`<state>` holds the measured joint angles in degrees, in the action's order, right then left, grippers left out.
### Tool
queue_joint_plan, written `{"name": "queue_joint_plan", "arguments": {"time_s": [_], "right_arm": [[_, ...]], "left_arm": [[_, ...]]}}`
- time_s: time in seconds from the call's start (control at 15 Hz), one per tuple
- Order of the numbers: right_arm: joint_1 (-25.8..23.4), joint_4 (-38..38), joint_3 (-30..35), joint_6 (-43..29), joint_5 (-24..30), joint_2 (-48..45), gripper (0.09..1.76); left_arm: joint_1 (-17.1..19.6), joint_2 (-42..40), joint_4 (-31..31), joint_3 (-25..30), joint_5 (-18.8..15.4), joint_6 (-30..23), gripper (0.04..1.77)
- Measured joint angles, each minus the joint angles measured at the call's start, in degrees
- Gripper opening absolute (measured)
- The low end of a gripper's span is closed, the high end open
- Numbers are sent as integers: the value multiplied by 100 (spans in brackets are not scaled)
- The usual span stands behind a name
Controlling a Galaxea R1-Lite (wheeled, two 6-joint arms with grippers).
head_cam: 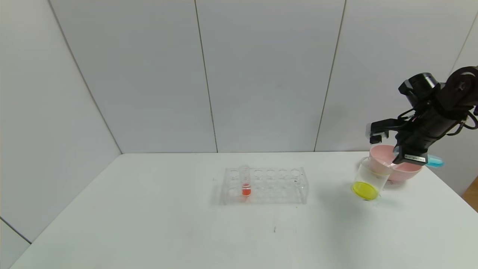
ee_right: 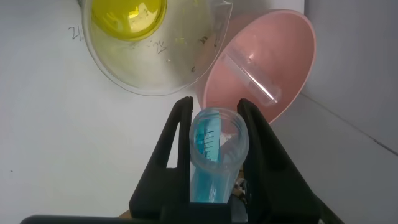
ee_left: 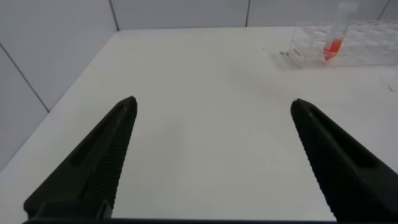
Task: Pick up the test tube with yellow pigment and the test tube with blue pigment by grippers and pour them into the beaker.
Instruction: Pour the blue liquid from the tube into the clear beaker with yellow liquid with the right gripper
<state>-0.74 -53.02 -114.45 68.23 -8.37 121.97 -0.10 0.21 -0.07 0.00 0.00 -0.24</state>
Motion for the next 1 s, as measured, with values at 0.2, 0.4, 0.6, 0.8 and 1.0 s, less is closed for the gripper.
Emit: {"name": "queue_joint_plan", "arguments": {"time_s": [0.2,0.4,0.6,0.8,1.0], "right_arm": [[41,4,0,79,-301,39,54],[99,26,-5,126,-522,85,54],[197,41,-13,233,-831,121,54],[297,66,-13,315,-1102,132,54],[383,77,-16,373,-1365,132,54]], "left_arm": [[0,0,0,0,0,0,176],[0,0,0,0,0,0,176],[0,0,0,0,0,0,176],[0,0,0,0,0,0,176],[0,0,0,0,0,2,176]]}}
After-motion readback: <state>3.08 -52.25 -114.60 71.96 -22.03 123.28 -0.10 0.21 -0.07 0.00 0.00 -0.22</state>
